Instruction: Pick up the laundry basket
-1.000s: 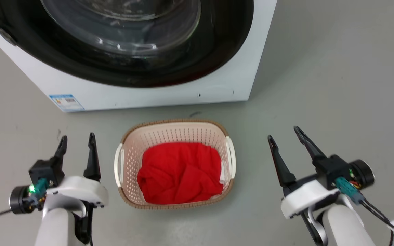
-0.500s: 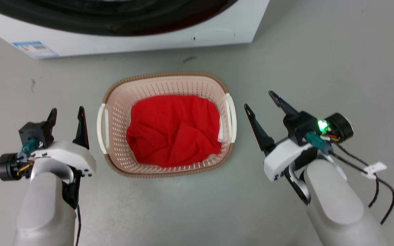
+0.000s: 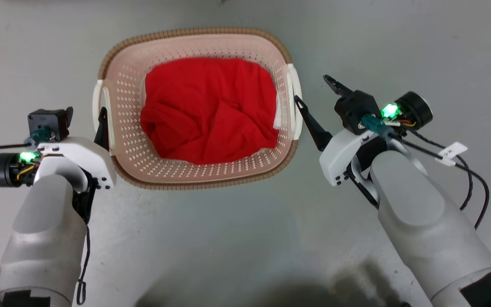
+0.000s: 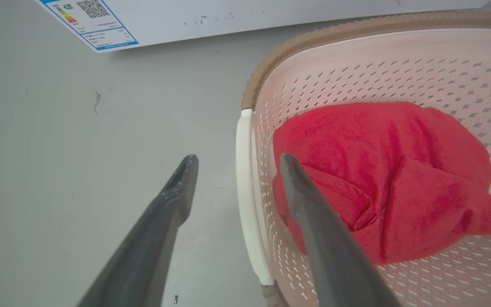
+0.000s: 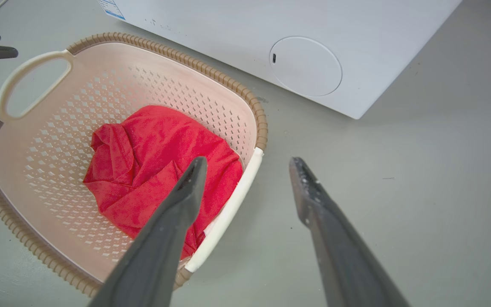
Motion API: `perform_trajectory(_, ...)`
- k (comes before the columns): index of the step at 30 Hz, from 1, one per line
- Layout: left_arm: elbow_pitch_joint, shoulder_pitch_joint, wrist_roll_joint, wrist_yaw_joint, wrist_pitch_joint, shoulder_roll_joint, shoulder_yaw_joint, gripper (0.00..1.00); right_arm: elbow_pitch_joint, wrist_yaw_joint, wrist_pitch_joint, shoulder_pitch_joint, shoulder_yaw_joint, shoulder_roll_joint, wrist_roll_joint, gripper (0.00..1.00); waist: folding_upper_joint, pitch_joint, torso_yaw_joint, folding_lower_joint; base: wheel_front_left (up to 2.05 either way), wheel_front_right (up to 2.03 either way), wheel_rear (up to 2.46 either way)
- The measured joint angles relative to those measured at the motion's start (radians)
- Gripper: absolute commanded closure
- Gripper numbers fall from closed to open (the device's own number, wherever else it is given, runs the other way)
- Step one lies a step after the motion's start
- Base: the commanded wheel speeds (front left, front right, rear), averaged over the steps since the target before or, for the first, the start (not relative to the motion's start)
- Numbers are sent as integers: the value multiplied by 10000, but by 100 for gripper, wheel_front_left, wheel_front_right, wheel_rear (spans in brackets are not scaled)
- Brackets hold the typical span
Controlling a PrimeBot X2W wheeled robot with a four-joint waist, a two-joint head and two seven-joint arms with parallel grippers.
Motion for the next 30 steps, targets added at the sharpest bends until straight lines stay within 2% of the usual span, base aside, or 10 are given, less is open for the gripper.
perform_trajectory(2,468,-583,-247,-2,0,100,-430,0,692,0,0,-546,201,-2,169,0,0,520,53,0,0,0,0)
perform_trajectory(12,1227,-1509,-782,-2,0,140,-1275,0,1737,0,0,-1538,621,-2,389,0,0,1452,249,-1,0,0,0)
perform_trajectory(30,1802,-2429,-1544,-2,0,113,-2466,0,2439,6,-6,-2382,1022,23,518,0,0,2355,420,-1,0,0,0)
